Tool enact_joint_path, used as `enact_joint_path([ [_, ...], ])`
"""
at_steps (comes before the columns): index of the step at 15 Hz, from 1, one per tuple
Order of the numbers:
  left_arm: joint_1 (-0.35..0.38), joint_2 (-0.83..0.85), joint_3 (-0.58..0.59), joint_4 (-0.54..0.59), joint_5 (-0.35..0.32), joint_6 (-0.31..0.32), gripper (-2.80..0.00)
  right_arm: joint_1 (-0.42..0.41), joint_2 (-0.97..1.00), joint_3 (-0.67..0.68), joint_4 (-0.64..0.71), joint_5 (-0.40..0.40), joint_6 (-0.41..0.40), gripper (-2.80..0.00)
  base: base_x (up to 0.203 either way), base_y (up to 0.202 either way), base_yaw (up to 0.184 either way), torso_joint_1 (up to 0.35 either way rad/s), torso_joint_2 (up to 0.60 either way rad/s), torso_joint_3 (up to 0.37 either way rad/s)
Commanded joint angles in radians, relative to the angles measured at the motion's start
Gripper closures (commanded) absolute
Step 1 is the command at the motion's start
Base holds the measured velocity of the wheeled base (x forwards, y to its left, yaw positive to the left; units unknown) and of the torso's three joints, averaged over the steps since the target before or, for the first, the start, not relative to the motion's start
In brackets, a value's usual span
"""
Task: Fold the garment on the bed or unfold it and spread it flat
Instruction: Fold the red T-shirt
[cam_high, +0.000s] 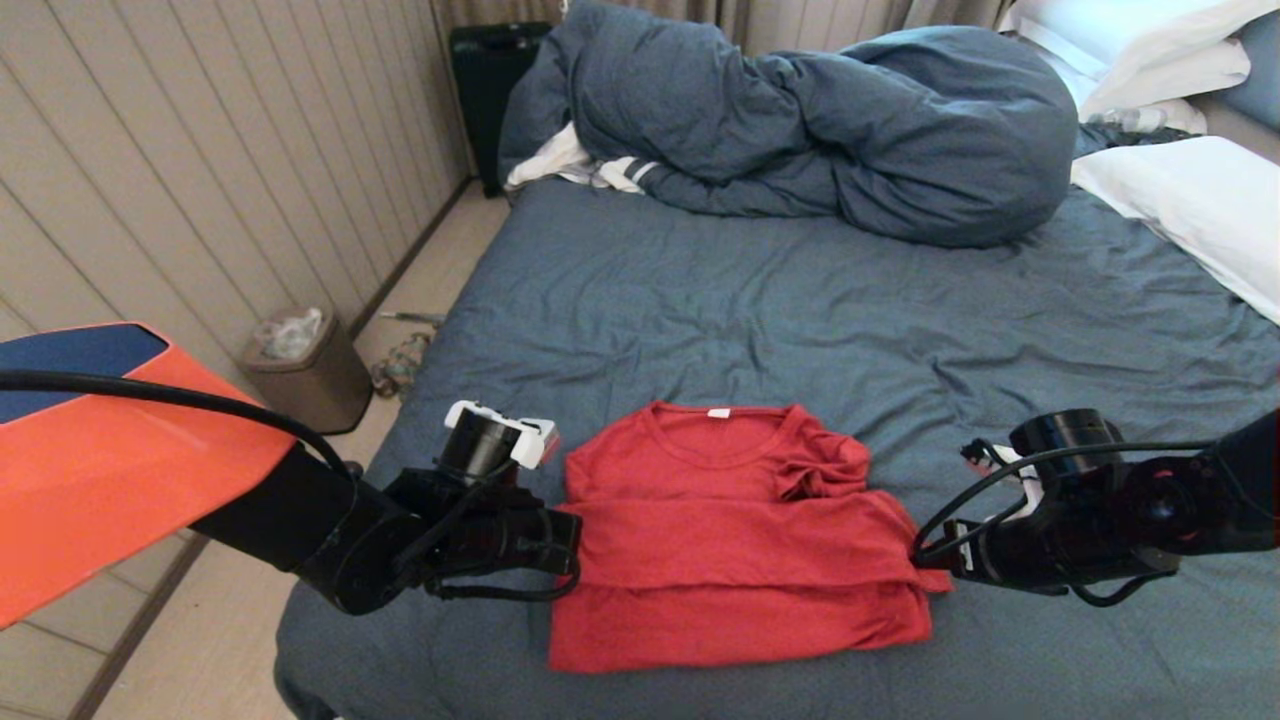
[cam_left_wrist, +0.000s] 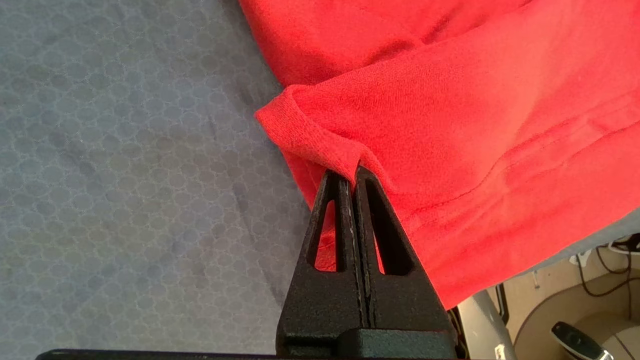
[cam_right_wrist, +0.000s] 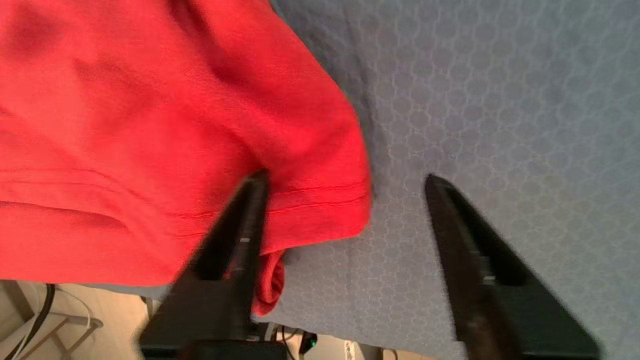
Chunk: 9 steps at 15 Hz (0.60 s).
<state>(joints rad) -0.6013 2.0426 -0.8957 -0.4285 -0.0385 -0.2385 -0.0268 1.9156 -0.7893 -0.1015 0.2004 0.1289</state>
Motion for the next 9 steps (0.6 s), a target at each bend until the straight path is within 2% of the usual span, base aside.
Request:
enact_joint_path([
  [1,0.000,0.002,0.000,-0.003,0.000,-0.002,0.00,0.003,0.011,0.005,-0.002,0.002,0.001,-2.80,0.000,0.000,0.000,0.000,0.00,0.000],
  [3,0.001,0.001,0.001,-0.003,-0.001,-0.003,0.00,0.005,0.020,0.006,-0.003,0.002,0.001,-2.80,0.000,0.000,0.000,0.000,0.00,0.000],
  [4,0.000,0.002,0.001,-0.003,-0.001,-0.005,0.00,0.007,0.026,0.008,-0.007,0.002,0.001,0.00,0.000,0.000,0.000,0.000,0.00,0.000],
  [9,0.000,-0.001,0.001,-0.003,-0.001,-0.007,0.00,0.010,0.039,0.009,-0.020,0.005,0.002,0.00,0.000,0.000,0.000,0.000,0.00,0.000],
])
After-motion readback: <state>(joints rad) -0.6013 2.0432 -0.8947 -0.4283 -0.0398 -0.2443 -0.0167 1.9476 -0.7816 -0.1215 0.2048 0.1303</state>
